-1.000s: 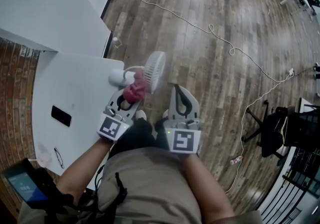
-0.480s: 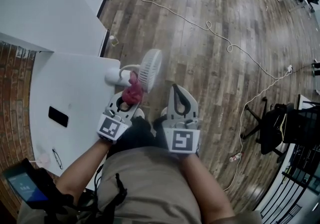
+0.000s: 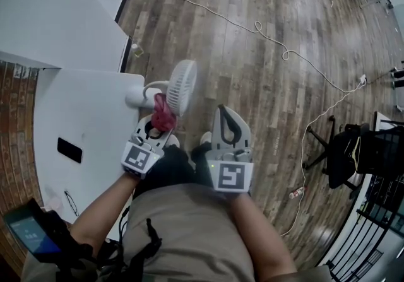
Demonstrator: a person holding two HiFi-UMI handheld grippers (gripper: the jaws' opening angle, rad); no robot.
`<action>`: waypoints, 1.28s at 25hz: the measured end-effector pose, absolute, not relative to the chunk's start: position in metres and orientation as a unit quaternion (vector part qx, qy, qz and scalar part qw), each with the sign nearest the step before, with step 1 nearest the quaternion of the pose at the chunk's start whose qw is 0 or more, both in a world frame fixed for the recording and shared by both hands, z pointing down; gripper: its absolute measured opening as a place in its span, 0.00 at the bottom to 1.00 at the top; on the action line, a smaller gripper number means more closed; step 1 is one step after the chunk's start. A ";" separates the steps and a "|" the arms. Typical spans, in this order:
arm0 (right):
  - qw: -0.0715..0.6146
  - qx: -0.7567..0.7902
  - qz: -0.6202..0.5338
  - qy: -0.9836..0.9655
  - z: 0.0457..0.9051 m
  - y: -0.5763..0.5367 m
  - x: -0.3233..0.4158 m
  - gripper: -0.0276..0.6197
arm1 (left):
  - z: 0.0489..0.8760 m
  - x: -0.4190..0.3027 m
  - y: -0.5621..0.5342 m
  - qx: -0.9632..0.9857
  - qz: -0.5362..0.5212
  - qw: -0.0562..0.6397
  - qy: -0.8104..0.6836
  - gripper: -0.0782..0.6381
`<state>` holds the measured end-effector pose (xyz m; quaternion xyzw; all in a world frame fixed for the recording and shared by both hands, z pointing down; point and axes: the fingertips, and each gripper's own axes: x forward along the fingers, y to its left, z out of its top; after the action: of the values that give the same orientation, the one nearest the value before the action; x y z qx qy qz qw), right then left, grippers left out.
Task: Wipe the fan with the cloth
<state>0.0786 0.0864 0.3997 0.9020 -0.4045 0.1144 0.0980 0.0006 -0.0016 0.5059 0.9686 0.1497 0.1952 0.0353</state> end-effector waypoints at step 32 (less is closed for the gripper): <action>0.110 0.910 0.139 -0.376 0.416 0.103 0.105 0.04 | 0.564 0.027 -0.015 0.953 0.245 0.039 0.173 0.24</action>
<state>0.1047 0.1033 0.4162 0.9096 -0.3757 0.1392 0.1098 0.0269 -0.0150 0.5642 0.9532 0.1727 0.2450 0.0394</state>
